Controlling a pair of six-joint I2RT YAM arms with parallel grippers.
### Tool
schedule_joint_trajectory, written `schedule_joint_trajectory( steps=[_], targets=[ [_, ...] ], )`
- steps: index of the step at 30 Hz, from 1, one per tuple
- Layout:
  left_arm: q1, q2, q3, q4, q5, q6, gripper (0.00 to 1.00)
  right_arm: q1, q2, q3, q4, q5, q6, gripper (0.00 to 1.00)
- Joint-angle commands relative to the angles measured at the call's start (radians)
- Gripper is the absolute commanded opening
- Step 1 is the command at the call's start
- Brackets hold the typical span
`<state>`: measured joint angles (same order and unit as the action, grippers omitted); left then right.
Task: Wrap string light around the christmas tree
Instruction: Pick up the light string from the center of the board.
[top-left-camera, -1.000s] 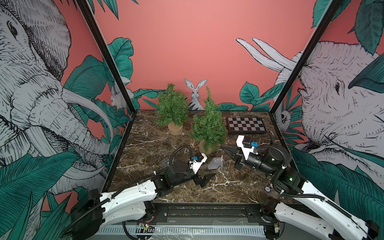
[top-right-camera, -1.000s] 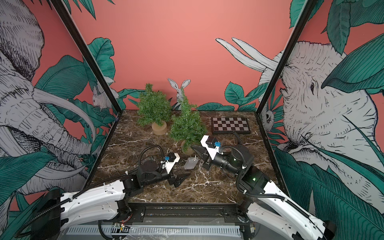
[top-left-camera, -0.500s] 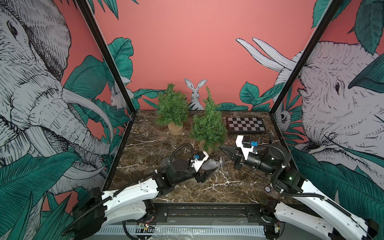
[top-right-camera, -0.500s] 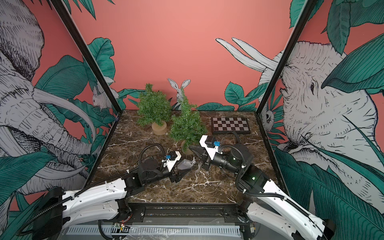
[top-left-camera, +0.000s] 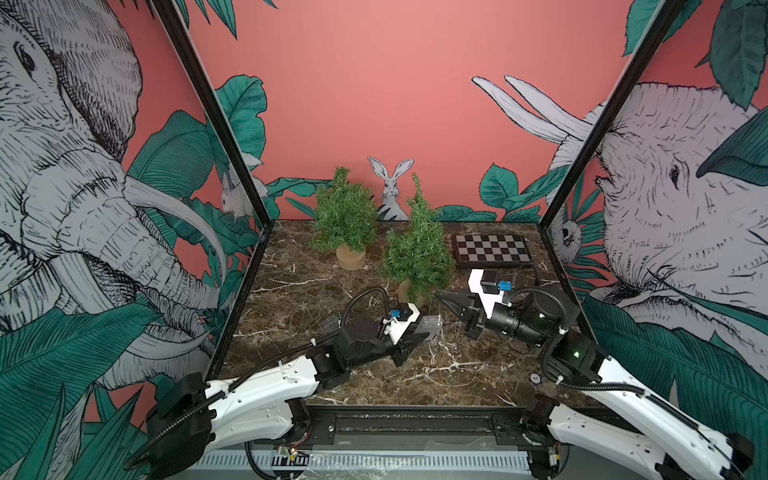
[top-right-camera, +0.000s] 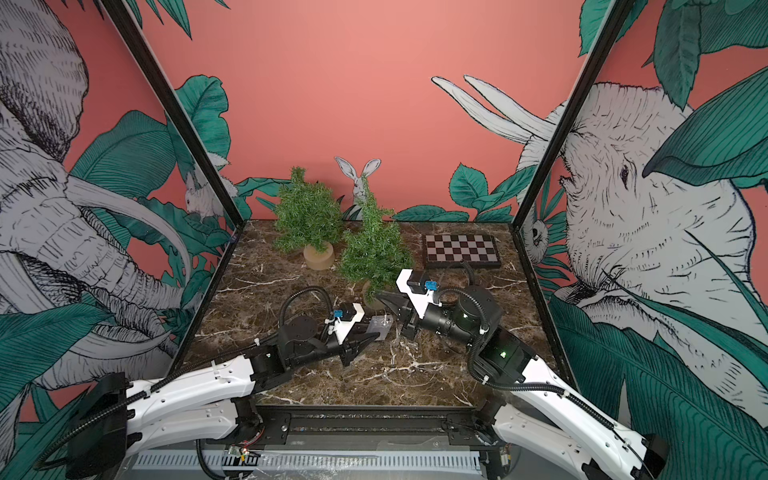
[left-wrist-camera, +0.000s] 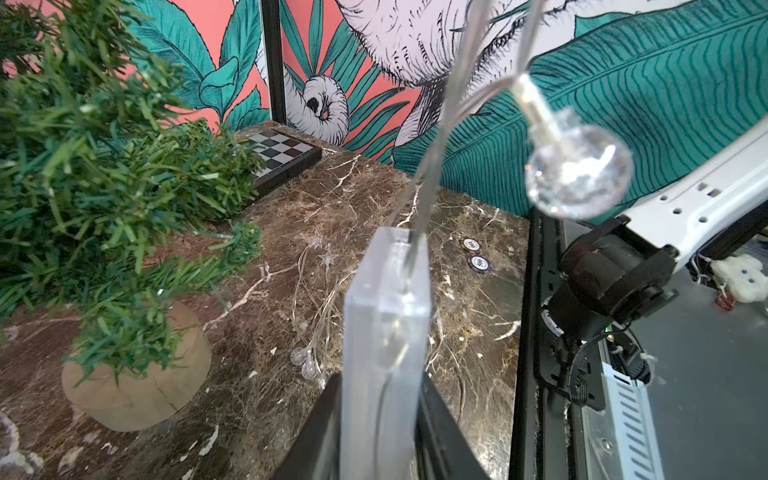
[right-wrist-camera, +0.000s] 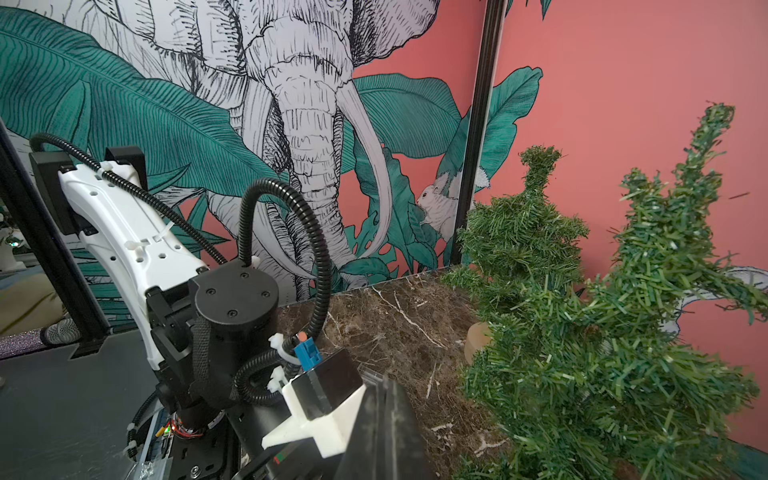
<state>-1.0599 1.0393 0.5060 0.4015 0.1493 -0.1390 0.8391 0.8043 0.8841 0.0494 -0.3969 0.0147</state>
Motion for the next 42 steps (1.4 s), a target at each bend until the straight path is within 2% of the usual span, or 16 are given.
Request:
schedule_joint_trajectory(
  steps=[1, 3, 4, 8, 11, 14, 19, 22, 26, 32, 37, 42],
  targets=[
    [-0.005, -0.01, 0.004, 0.019, 0.008, -0.011, 0.24, 0.009, -0.014, 0.034, 0.075, -0.003, 0.004, 0.0],
    [-0.005, -0.005, 0.012, 0.01, 0.018, -0.004, 0.11, 0.009, -0.016, 0.034, 0.069, 0.005, 0.0, 0.0],
    [-0.004, -0.005, 0.018, -0.001, 0.017, -0.005, 0.08, 0.009, -0.019, 0.034, 0.062, 0.01, -0.005, 0.0],
    [-0.004, -0.034, 0.031, -0.058, 0.006, -0.01, 0.07, 0.009, -0.037, 0.027, 0.035, 0.074, -0.023, 0.0],
    [-0.004, -0.082, 0.05, -0.174, -0.021, -0.005, 0.02, 0.009, -0.045, 0.041, -0.035, 0.19, -0.037, 0.0],
    [-0.005, -0.155, 0.08, -0.301, -0.047, 0.005, 0.02, 0.009, -0.048, 0.053, -0.1, 0.274, -0.054, 0.0],
    [-0.005, -0.268, 0.194, -0.531, -0.103, 0.027, 0.0, 0.009, -0.057, 0.007, -0.073, 0.309, -0.056, 0.0],
    [-0.004, -0.308, 0.278, -0.664, -0.146, 0.054, 0.0, 0.009, -0.041, -0.048, 0.018, 0.288, -0.021, 0.0],
    [-0.004, -0.33, 0.392, -0.777, -0.239, 0.108, 0.0, 0.009, -0.003, -0.093, 0.113, 0.272, 0.013, 0.12],
    [-0.005, -0.315, 0.507, -0.82, -0.321, 0.142, 0.0, 0.009, -0.022, -0.101, 0.085, 0.35, 0.027, 0.47],
    [-0.004, -0.3, 0.511, -0.794, -0.373, 0.136, 0.0, 0.009, -0.106, -0.109, -0.091, 0.362, 0.033, 0.48],
    [-0.004, -0.275, 0.54, -0.779, -0.375, 0.122, 0.0, 0.011, -0.17, -0.169, -0.248, 0.25, 0.128, 0.38]
  ],
)
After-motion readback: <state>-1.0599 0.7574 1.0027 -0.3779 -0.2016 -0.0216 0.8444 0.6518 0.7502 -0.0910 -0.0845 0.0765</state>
